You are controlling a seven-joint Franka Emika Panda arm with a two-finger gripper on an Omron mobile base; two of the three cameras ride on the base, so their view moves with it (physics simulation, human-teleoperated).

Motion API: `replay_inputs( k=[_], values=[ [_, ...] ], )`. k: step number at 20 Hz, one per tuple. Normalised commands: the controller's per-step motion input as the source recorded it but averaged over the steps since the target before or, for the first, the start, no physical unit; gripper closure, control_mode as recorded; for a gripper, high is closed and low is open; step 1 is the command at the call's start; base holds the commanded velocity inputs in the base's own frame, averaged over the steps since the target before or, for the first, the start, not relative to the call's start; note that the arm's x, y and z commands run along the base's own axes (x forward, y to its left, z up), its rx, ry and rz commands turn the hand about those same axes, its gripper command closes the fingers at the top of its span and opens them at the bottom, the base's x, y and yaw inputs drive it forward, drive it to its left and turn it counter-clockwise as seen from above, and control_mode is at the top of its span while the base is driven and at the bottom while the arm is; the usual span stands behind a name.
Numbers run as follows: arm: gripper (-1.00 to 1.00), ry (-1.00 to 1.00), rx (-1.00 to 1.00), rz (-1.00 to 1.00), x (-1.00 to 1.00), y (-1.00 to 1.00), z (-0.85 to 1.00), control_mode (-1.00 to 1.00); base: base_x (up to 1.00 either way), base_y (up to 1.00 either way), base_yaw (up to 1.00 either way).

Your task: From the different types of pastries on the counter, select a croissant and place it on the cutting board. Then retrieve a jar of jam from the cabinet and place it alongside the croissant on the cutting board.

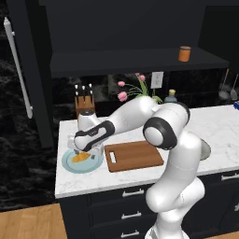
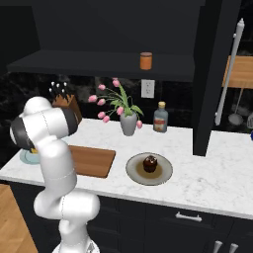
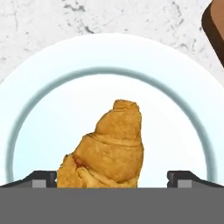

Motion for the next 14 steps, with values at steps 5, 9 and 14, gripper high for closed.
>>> replay_inputs(
  k=[5,9,14],
  values=[
    [-1.0,0.0,-0.03,-0.03,0.12,0.11,-0.12,-1.0,0.0,0.0,0.0],
    [-1.0,0.0,-0.02,-0.03,0.04,0.16,-0.26,-1.0,0.0,0.0,0.0],
    [1.0,-0.01,-0.02,-0.05,0.0,0.17,0.0,-1.0,0.0,0.0,0.0]
  ],
)
